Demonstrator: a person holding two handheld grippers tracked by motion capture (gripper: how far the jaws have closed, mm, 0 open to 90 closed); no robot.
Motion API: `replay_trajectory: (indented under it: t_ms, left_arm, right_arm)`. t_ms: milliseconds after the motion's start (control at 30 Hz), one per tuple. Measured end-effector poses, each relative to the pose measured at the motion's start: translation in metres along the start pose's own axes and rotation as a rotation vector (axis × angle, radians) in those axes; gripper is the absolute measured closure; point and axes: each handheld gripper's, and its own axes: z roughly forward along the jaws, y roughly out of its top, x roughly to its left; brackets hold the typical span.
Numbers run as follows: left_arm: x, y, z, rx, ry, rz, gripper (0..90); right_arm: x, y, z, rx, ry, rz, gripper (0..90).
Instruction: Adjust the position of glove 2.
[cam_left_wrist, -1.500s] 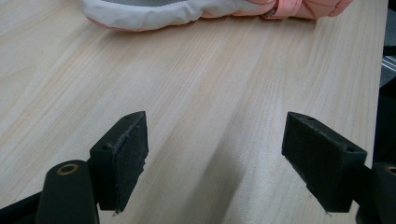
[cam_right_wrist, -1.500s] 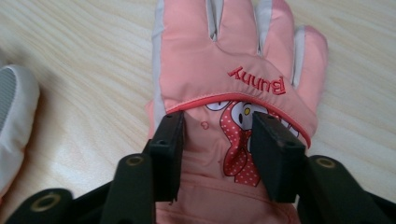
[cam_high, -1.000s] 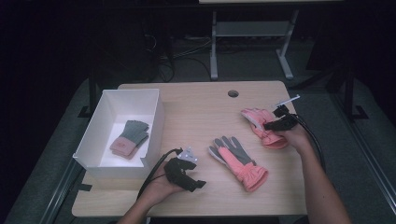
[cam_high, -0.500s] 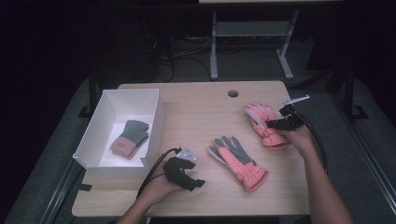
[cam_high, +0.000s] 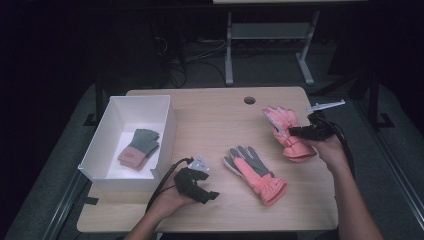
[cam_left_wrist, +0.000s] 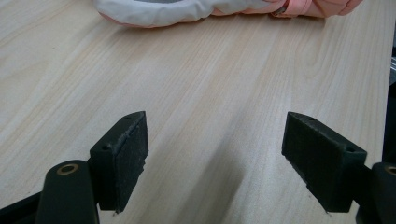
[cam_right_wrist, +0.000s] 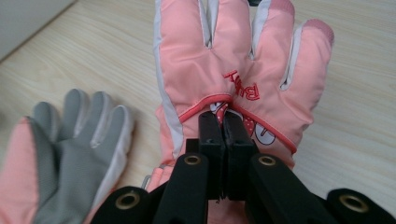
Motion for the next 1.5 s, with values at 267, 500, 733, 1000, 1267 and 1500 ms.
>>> replay_trajectory:
  t_ms: [267,500,733,1000,1267,1500]
  left_arm:
    - [0.0,0.001,0.001,-0.006,-0.002,0.006,22.2]
    - [0.0,0.001,-0.001,-0.005,0.002,0.01,22.2]
    - [-0.001,0.001,0.0,-0.008,-0.002,0.009,22.2]
    - [-0.002,0.001,0.0,-0.008,-0.006,0.008,22.1]
    - [-0.002,0.001,0.0,-0.011,-0.003,0.005,22.1]
    - [-0.002,0.001,0.0,-0.008,-0.005,0.007,22.1]
  right_arm:
    - [0.02,-0.007,-0.022,0.004,0.019,-0.003,88.5]
    - [0.036,-0.014,-0.032,0.018,0.067,-0.012,88.4]
    - [0.058,-0.019,-0.034,0.041,0.113,-0.042,88.5]
    - [0.081,-0.019,-0.029,0.065,0.17,-0.078,88.4]
    - [0.106,-0.017,-0.023,0.093,0.219,-0.12,88.4]
    - [0.113,-0.02,-0.008,0.143,0.225,-0.129,88.4]
